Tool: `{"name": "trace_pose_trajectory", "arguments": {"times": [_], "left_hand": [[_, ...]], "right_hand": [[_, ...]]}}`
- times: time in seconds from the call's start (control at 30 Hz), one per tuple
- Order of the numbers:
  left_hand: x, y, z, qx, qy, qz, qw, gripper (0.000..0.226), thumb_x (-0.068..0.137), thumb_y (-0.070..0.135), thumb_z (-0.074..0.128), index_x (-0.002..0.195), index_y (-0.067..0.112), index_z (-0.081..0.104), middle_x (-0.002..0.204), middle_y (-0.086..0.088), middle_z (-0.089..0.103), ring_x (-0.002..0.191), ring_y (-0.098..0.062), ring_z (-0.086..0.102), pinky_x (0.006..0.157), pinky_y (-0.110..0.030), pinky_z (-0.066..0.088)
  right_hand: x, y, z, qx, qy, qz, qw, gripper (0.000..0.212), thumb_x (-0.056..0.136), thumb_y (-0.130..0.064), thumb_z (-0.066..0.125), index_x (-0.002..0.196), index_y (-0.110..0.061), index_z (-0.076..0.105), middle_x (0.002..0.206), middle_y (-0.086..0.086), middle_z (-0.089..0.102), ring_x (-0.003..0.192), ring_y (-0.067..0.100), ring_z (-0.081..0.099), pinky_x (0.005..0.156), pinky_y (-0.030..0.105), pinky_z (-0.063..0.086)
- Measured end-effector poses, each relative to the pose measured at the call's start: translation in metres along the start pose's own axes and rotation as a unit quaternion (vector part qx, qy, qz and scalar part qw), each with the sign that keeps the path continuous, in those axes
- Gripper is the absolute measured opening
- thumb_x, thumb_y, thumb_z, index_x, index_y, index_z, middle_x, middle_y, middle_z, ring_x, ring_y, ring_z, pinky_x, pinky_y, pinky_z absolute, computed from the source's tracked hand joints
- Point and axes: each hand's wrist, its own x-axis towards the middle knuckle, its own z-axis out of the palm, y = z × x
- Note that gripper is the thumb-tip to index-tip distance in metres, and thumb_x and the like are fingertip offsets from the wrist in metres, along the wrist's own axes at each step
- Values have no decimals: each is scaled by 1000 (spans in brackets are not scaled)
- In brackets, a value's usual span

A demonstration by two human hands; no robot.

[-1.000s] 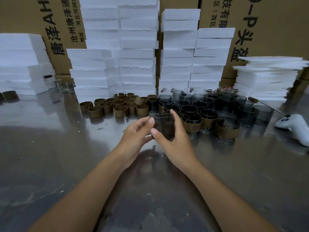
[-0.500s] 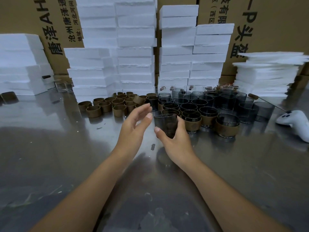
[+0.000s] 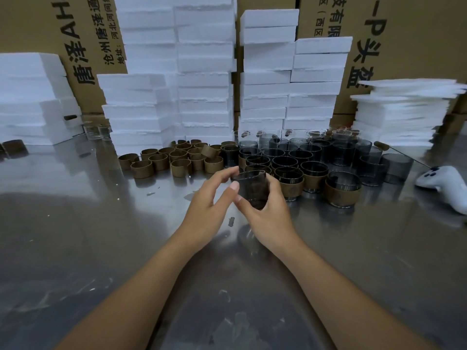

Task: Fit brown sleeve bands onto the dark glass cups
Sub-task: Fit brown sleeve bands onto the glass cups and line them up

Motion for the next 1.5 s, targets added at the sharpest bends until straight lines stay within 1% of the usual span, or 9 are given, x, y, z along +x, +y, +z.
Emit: {"name": "trace_pose_trajectory", "arguments": {"times": [0.2, 0.33, 0.53, 0.7, 0.87, 1.0, 1.17, 1.37, 1.5], "left_hand": [[-1, 3, 0, -6, -20, -9, 1000, 55, 87, 47, 45, 140, 32, 43, 132, 19, 53, 124, 7, 42, 94, 2, 27], [-2, 6, 0, -7, -27, -1, 1000, 59, 81, 53, 44, 137, 35, 44, 133, 21, 52, 126, 5, 41, 103, -12, 31], [-3, 8, 1, 24, -32, 37, 999, 46, 86, 55, 44, 130, 43, 45, 129, 29, 47, 126, 12, 37, 97, 1, 26], [-4, 8, 5, 52, -40, 71, 995, 34, 88, 49, 47, 122, 52, 46, 124, 30, 48, 127, 12, 35, 98, 0, 24], [-5, 8, 8, 55, -49, 73, 995, 32, 89, 45, 46, 120, 52, 49, 129, 24, 45, 129, 15, 29, 94, 5, 20], [-6, 11, 8, 51, -31, 97, 993, 28, 90, 38, 49, 115, 50, 54, 117, 39, 48, 126, 11, 36, 98, -1, 25], [-8, 12, 7, 40, 8, 87, 995, 25, 89, 35, 49, 109, 37, 64, 114, 16, 54, 116, 5, 46, 94, -3, 30], [-4, 8, 5, 48, 34, 79, 995, 29, 91, 33, 45, 113, 31, 63, 115, 12, 59, 116, 5, 47, 98, -10, 34], [-2, 2, 6, 58, 22, 70, 996, 29, 100, 24, 44, 126, 29, 54, 125, 9, 58, 124, 6, 42, 101, -7, 29]], "right_hand": [[-1, 0, 1, -23, -18, 0, 1000, 56, 75, -21, 80, 125, -21, 54, 113, -6, 64, 105, 6, 60, 94, 26, 49], [-2, 0, 1, -39, -46, -6, 998, 60, 72, -16, 78, 127, -18, 54, 115, 3, 63, 108, 15, 59, 96, 38, 49], [-2, 0, 1, -46, -63, -24, 997, 62, 73, -14, 78, 129, -20, 53, 119, 0, 61, 109, 10, 58, 92, 29, 51], [-1, -1, 2, -46, -60, -28, 997, 59, 74, -10, 76, 128, -13, 54, 119, 2, 62, 109, 14, 59, 94, 38, 50], [3, 1, 0, -49, -39, -4, 998, 55, 74, -6, 74, 125, -17, 56, 110, 0, 65, 99, 11, 62, 69, 14, 49], [5, 3, 0, -22, -11, 27, 999, 42, 74, -11, 78, 112, -20, 62, 99, -3, 69, 91, 9, 65, 69, 17, 50], [7, 6, 0, 19, 27, 43, 999, 31, 71, -19, 79, 90, -32, 58, 93, -3, 67, 86, 11, 64, 59, 7, 47], [8, 6, 1, 44, 60, 58, 996, 48, 71, -20, 82, 113, -19, 58, 102, -2, 68, 95, 13, 66, 84, 30, 55], [10, 8, 0, 44, 75, 63, 994, 46, 71, -20, 81, 111, -20, 58, 100, -3, 68, 92, 12, 66, 80, 26, 54]]}}
